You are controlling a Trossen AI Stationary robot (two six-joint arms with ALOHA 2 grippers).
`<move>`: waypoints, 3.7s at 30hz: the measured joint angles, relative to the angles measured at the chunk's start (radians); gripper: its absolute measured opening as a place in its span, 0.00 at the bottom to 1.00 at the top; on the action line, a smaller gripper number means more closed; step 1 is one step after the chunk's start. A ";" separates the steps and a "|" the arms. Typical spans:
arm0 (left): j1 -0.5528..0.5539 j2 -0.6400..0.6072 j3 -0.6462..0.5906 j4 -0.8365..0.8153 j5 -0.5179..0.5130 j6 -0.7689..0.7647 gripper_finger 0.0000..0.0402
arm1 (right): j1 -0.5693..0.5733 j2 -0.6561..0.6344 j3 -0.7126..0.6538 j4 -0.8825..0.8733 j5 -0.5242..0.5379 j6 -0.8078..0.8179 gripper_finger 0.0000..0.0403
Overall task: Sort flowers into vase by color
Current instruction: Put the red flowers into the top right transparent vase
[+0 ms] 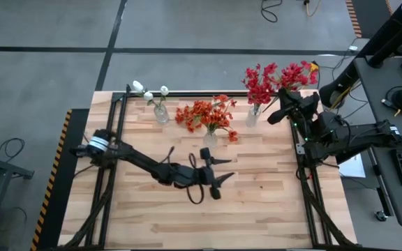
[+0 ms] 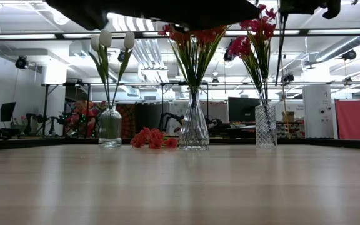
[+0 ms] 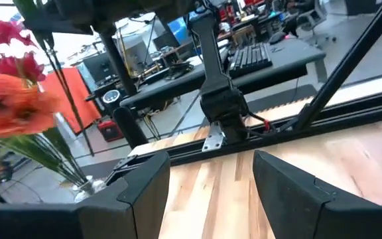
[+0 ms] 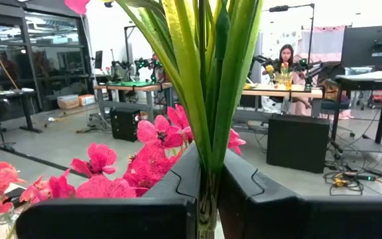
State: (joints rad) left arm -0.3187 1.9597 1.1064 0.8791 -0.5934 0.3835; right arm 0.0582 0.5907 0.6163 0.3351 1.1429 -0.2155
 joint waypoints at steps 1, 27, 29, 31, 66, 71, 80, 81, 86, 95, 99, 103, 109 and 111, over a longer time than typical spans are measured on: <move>0.000 0.020 0.021 0.000 -0.017 0.009 0.50 | 0.000 0.000 0.000 0.000 -0.001 0.004 0.06; 0.008 0.137 0.110 0.010 -0.105 0.110 0.50 | -0.010 0.055 -0.076 0.209 -0.017 -0.014 0.06; 0.011 0.137 0.110 0.003 -0.105 0.109 0.50 | -0.022 0.065 -0.076 0.217 -0.017 -0.030 0.06; 0.012 0.137 0.110 -0.001 -0.105 0.108 0.50 | -0.036 0.077 -0.076 0.217 -0.017 -0.030 0.06; 0.035 0.137 0.108 -0.054 -0.096 0.097 0.50 | -0.077 0.246 -0.076 0.358 -0.105 -0.188 0.06; 0.034 0.137 0.108 -0.060 -0.096 0.097 0.50 | -0.077 0.262 -0.076 0.359 -0.105 -0.214 0.06; 0.037 0.137 0.108 -0.069 -0.096 0.087 0.50 | -0.077 0.289 -0.076 0.358 -0.105 -0.215 0.06; 0.037 0.137 0.108 -0.073 -0.095 0.084 0.50 | -0.077 0.291 -0.076 0.358 -0.105 -0.215 0.06; 0.037 0.137 0.108 -0.079 -0.095 0.078 0.50 | -0.077 0.298 -0.076 0.358 -0.104 -0.214 0.06; 0.037 0.137 0.108 -0.082 -0.095 0.075 0.50 | -0.078 0.301 -0.076 0.357 -0.096 -0.204 0.06; 0.037 0.137 0.108 -0.082 -0.095 0.075 0.50 | -0.079 0.301 -0.076 0.357 -0.096 -0.196 0.06; 0.037 0.137 0.108 -0.082 -0.095 0.075 0.50 | -0.079 0.301 -0.076 0.352 -0.093 -0.196 0.06; 0.037 0.137 0.108 -0.081 -0.095 0.075 0.50 | -0.079 0.301 -0.076 0.350 -0.085 -0.196 0.06; 0.037 0.137 0.108 -0.080 -0.095 0.075 0.50 | -0.079 0.301 -0.076 0.349 -0.085 -0.196 0.06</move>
State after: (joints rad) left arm -0.2813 2.0972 1.2148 0.7986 -0.6886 0.4587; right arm -0.0204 0.8921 0.5404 0.6846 1.0580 -0.4116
